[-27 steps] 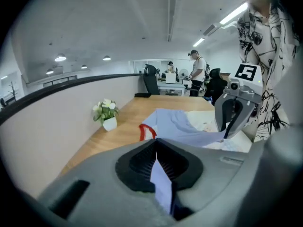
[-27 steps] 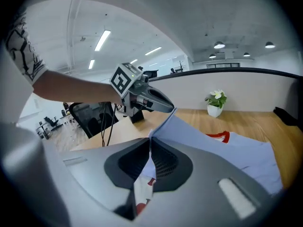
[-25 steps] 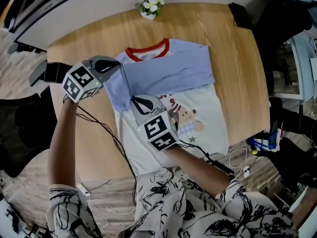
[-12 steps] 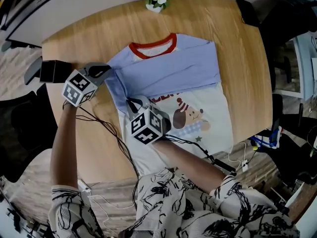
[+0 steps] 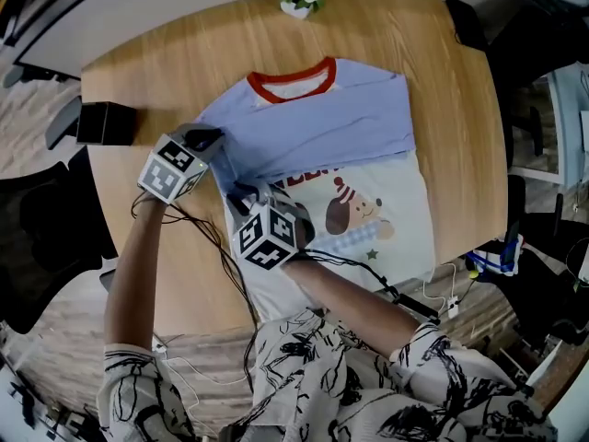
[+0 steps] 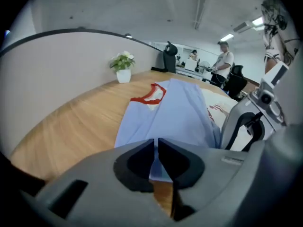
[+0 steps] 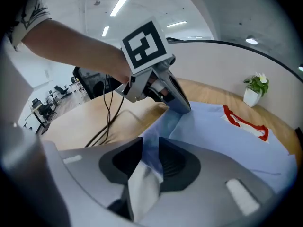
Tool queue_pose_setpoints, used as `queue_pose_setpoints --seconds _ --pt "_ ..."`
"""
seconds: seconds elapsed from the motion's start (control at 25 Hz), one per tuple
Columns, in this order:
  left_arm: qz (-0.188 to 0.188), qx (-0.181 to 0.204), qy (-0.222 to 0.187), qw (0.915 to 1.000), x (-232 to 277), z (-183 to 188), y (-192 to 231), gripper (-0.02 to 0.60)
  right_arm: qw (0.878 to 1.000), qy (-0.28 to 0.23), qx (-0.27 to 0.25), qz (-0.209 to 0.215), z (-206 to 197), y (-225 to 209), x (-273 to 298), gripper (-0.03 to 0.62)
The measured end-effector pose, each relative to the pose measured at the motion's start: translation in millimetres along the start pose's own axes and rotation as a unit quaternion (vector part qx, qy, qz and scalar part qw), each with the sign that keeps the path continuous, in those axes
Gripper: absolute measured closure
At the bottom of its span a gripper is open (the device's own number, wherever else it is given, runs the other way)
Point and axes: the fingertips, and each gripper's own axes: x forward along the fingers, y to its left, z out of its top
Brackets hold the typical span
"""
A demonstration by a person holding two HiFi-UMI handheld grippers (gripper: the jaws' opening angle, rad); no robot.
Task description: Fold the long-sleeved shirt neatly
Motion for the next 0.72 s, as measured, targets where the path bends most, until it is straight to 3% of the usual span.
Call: queue_pose_setpoints --seconds 0.12,0.24,0.4,0.48,0.56,0.64,0.72 --pt "0.045 -0.029 -0.041 0.9977 -27.4 2.3 3.7 0.519 0.999 -0.033 0.009 0.035 8.6 16.1 -17.0 0.440" --pt "0.081 -0.065 -0.125 0.9867 -79.2 25.5 -22.6 0.414 0.993 -0.104 0.011 0.051 24.7 22.9 -65.3 0.417" --pt "0.150 -0.097 -0.235 0.9554 -157.2 51.2 -96.8 0.312 0.978 -0.208 -0.001 0.032 27.5 12.2 -162.0 0.351" --pt "0.184 -0.108 -0.268 0.9395 -183.6 54.9 -142.0 0.266 0.963 -0.269 -0.019 0.007 22.4 2.1 -218.6 0.328" --pt "0.212 -0.131 -0.295 0.9224 -203.2 51.3 -182.3 0.240 0.946 -0.324 0.007 -0.024 11.2 -11.1 -273.9 0.306" --pt "0.228 -0.173 -0.314 0.9051 -218.4 40.6 -218.0 0.233 0.938 -0.340 0.037 -0.055 -14.3 -23.0 -320.1 0.296" --pt "0.240 -0.197 -0.315 0.8971 -226.8 27.0 -250.6 0.235 0.939 -0.330 0.044 -0.080 -49.1 -33.8 -354.7 0.298"
